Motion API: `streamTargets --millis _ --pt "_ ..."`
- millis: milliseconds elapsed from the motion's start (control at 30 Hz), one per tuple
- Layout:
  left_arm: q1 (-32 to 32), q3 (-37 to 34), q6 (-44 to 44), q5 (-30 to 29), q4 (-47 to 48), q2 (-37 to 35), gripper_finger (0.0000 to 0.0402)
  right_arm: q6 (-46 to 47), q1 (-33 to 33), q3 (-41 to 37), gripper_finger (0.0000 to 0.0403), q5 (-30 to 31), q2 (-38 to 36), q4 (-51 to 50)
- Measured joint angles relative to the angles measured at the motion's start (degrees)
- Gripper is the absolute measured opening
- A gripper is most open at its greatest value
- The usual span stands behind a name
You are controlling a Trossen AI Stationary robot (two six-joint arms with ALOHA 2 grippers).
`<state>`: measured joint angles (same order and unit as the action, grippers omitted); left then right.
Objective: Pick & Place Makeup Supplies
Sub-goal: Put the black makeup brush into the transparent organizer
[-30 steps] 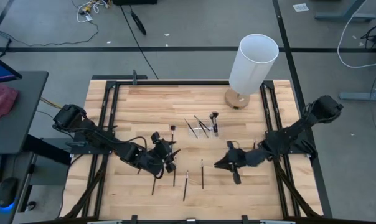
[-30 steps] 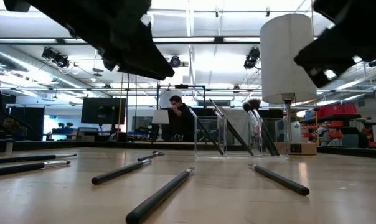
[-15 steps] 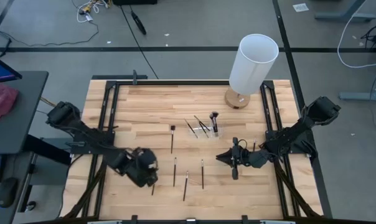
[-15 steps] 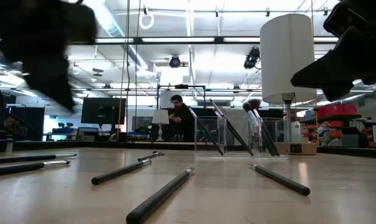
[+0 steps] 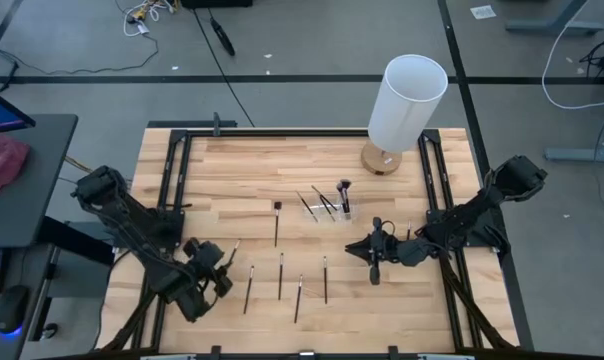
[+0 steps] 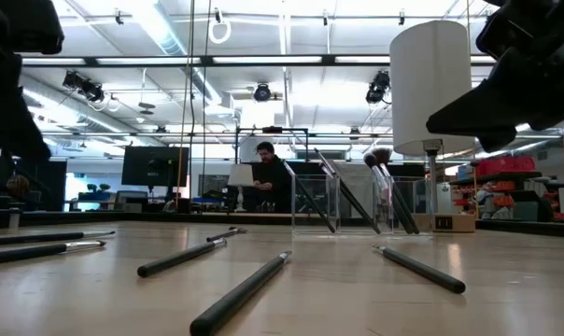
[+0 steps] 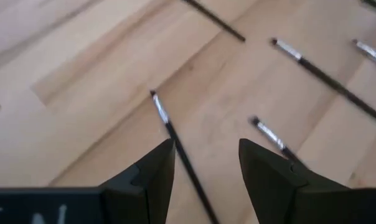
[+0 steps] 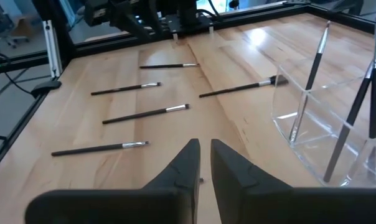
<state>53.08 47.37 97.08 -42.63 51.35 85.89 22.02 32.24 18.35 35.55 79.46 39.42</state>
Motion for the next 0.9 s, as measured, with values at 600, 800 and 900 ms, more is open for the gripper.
streamTargets --millis 600,800,900 --pt "-4.2 0.0 2.8 -4.8 1.1 13.6 0.0256 0.0 -1.1 0.0 0.0043 0.0 0.0 0.3" --pt "-3.8 -2.7 7.0 -3.9 -0.4 17.3 0.0239 0.0 -1.1 0.0 0.0043 0.0 0.0 0.3" --pt "-2.8 -7.6 9.0 -5.3 -8.8 17.1 0.0238 0.0 -1.1 0.0 0.0043 0.0 0.0 0.4"
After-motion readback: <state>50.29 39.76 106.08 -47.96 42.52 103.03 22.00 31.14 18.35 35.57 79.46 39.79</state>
